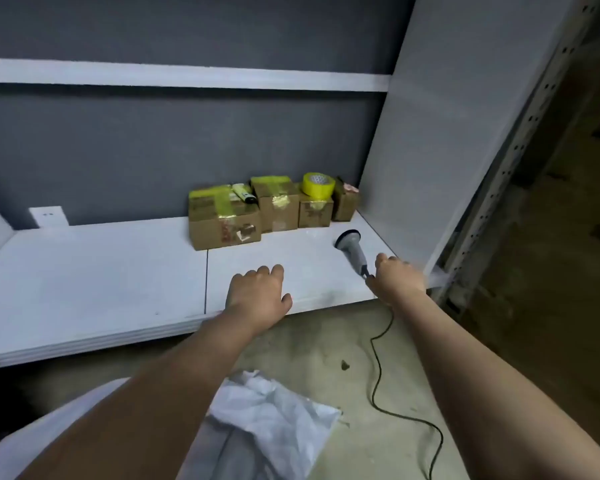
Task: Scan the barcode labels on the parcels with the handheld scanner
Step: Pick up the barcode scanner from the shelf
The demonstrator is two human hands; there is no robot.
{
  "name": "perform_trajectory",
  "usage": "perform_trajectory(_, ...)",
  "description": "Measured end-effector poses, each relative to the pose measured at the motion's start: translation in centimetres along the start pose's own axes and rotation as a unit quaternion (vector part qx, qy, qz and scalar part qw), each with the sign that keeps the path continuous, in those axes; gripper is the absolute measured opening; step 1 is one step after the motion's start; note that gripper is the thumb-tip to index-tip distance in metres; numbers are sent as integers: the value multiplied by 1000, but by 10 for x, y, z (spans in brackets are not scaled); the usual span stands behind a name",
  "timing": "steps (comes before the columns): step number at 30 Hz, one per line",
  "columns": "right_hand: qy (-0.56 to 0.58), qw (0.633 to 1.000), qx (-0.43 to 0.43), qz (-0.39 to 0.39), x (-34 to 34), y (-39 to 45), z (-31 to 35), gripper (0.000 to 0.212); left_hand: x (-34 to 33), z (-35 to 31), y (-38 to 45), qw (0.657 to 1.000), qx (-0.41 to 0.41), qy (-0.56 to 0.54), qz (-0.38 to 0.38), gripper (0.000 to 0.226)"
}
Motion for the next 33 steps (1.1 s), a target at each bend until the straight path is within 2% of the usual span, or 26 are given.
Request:
perform_trajectory(11,70,996,-45,-17,-87,130,-8,42,-73,-9,107,999,-37,11,-29,34)
perform_trajectory(17,154,986,-69,-17,-130,171,-8,59,-98,3,129,996,-9,-88,-31,33)
perform_trajectory(19,191,978,-78,-17,-142,181,-10,56,-109,8,131,994,-2,-109,-21,32)
perform_trajectory(22,252,962,-100,-19,-158,190,-15,38,-124,17,131,991,14,-131,-3,33)
perform_trajectory(25,250,958,-133,-52,-161,190,-22,25,-137,27,126,990,27,-138,15,32)
perform_trajectory(29,267,949,-157,-62,-157,185,-26,23,-146,37,114,990,34,-134,28,28)
perform_trajectory(33,360,919,-148,-58,-144,172,-30,24,-138,43,97,988,47,-143,38,27)
Point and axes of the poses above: each hand's wrist, its own y-axis towards the middle knuckle, its own x-axis out of the back of the hand, z = x × y, the point moved 10 cm from there along y, towards the middle knuckle, and after that the axes turned 2 degrees about z, right-handed, at the moved point
